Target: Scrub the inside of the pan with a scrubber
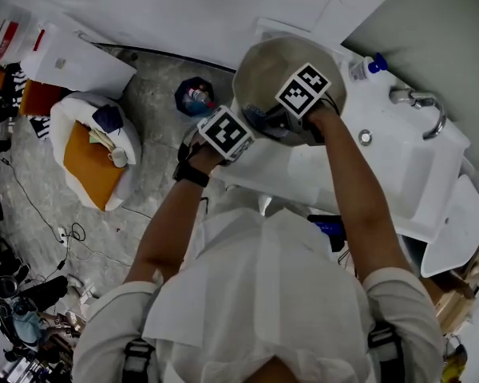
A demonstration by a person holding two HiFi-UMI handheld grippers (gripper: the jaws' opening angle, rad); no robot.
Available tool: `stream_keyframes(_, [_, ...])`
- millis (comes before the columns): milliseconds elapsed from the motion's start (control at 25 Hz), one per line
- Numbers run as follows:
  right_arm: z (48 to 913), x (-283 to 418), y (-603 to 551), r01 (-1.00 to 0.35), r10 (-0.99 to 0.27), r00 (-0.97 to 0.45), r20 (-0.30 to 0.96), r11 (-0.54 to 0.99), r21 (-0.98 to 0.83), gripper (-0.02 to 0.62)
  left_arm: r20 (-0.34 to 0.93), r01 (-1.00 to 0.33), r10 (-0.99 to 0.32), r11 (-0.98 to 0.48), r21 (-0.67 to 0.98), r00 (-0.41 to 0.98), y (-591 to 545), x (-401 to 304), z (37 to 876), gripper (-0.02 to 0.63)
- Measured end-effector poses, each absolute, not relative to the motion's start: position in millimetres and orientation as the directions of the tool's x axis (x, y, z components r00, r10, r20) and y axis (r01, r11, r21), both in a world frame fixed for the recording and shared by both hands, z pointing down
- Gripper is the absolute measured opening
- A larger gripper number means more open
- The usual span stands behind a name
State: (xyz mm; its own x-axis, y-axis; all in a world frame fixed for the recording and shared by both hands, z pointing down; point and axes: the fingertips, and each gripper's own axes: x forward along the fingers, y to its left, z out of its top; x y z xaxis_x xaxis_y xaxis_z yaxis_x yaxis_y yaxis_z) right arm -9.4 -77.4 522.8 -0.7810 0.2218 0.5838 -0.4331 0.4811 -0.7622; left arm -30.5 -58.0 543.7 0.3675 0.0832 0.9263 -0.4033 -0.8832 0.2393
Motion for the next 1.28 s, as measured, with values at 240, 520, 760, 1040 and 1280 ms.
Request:
stream_keyframes(240, [524.9,5.6,-59.4,-0.407,0.317,-0.74,0.593,0.49,-0.771,0.058,0.927,-0.416,0.072,-0.879,0.234,0.369,-58.4,-30.0,541.9,0.265])
stream_keyframes(520, [578.9,6.4,-96.1,-0.612,0.127,-0.546,0.828,0.614,-0.498,0.06,0.93,-0.424,0.065,-0.877,0.226,0.361,-60.0,-31.5,540.0,0.264])
stream_keyframes(760, [527.2,2.3,-50.8,-0.402,0.381,-0.629,0.678,0.587,-0.703,0.06,0.937,-0.433,0.071,-0.873,0.225,0.343,-57.8,-38.4,540.8,0.261])
stream_keyframes(1040, [550.7,23.5,-45.0,-0.401,0.439,-0.49,0.753,0.653,-0.642,0.058,0.943,-0.44,0.073,-0.871,0.219,0.326,-58.5,-42.5,540.8,0.258])
stream_keyframes(1280, [579.5,40.4,-53.2,-0.375,0.382,-0.349,0.856,0.78,-0.501,0.06,0.937,-0.448,0.065,-0.865,0.224,0.343,-59.0,-39.7,538.9,0.252])
